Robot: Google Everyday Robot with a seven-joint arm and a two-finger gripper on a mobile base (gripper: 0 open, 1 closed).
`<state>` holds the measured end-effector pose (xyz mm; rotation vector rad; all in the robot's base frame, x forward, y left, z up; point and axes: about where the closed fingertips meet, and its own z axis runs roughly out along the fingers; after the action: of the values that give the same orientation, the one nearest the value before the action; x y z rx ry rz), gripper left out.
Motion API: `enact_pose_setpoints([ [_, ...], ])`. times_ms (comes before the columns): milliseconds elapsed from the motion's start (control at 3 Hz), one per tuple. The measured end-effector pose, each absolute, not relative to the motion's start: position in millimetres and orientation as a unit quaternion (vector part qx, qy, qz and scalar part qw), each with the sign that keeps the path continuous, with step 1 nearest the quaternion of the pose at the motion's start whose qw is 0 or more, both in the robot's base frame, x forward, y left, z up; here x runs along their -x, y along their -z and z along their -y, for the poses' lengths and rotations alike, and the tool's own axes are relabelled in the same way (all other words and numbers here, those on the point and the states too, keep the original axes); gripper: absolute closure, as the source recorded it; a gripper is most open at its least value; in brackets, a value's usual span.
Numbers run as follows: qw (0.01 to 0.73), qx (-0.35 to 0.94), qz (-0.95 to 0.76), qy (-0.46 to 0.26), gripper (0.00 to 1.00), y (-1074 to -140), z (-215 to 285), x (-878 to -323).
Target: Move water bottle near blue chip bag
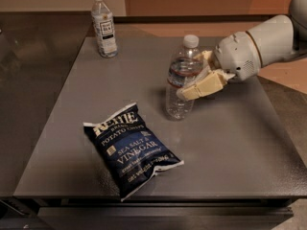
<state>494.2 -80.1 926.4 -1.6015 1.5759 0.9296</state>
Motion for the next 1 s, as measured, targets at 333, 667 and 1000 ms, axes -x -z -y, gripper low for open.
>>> enact_pose_setpoints([
  [333,0.344,0.625,-0.598,-0.366,1.00,-920.8,70.6,-492.8],
  [667,0.343,0.627,-0.593,-0.371,1.00,-918.6,64.2,-492.9],
  [1000,0.340,0.632,-0.588,-0.374,0.85,-916.8,56.2,-492.0],
])
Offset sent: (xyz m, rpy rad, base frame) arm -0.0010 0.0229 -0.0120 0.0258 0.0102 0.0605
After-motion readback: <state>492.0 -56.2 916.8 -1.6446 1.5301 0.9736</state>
